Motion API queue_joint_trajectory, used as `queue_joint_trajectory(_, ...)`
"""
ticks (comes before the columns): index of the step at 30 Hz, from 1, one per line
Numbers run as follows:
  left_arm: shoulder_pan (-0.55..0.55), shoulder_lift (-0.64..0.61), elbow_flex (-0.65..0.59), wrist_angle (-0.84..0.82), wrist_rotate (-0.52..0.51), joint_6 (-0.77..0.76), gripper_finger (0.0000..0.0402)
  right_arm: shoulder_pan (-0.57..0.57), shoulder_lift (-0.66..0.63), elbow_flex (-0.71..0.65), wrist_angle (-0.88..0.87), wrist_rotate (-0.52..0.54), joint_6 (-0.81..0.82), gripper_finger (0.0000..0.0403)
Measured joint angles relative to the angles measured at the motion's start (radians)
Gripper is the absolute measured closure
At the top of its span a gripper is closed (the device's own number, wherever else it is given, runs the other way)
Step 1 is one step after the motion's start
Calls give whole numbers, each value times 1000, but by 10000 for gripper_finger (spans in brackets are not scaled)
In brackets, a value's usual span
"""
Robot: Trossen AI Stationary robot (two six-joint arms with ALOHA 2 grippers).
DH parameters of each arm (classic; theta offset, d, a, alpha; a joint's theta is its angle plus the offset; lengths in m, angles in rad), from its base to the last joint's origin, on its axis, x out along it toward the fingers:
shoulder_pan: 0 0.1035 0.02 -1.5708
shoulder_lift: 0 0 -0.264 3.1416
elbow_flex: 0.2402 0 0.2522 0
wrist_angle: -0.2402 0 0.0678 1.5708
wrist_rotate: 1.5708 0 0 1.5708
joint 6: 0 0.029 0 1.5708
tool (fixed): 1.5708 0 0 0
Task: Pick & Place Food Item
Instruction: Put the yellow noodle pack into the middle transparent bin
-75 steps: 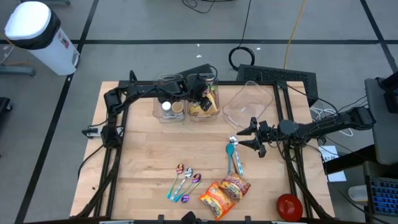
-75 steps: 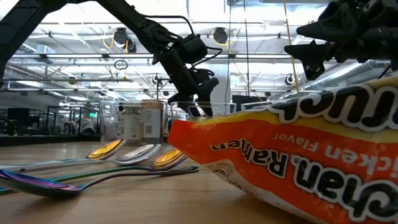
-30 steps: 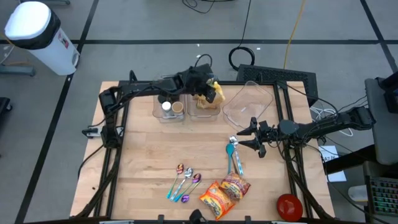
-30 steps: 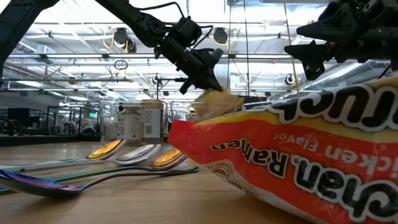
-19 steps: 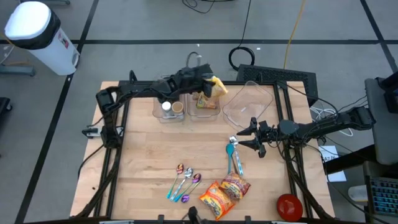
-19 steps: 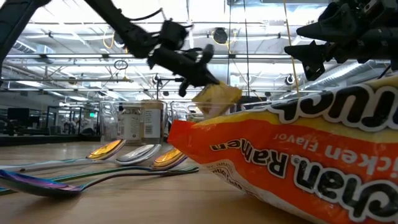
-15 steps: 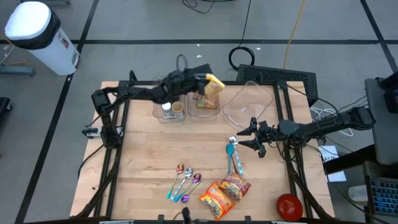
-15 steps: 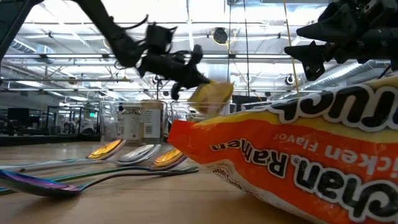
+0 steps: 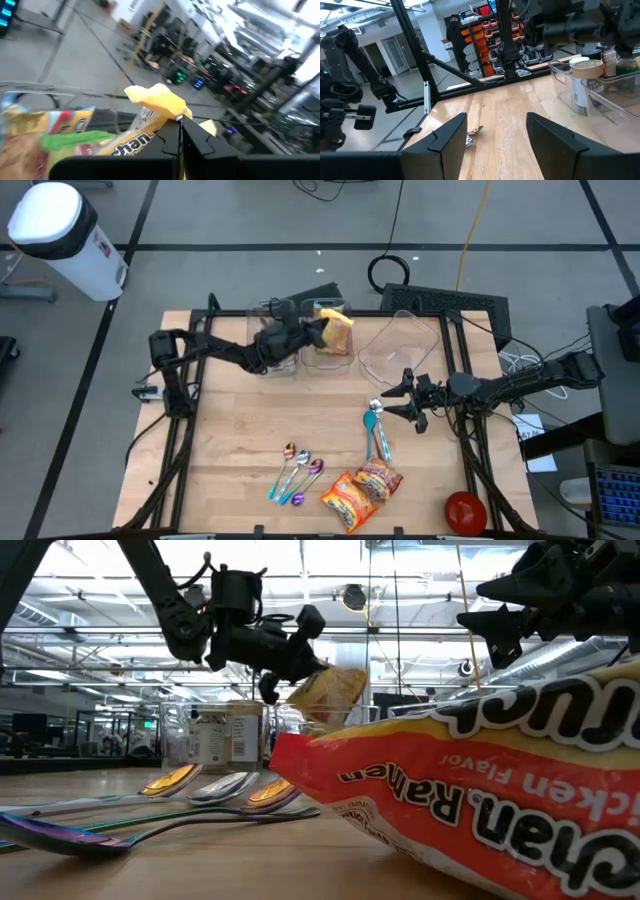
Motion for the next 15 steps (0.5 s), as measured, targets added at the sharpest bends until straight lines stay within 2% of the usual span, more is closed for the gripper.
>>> queue_joint_trajectory(8, -46, 1, -1, -61, -217, -69, 397, 0, 0, 0, 4, 1, 3, 206)
queue_joint_trajectory(15, -44, 4, -1, -51, -211, -111, 397, 0, 0, 0, 6, 1, 3, 206)
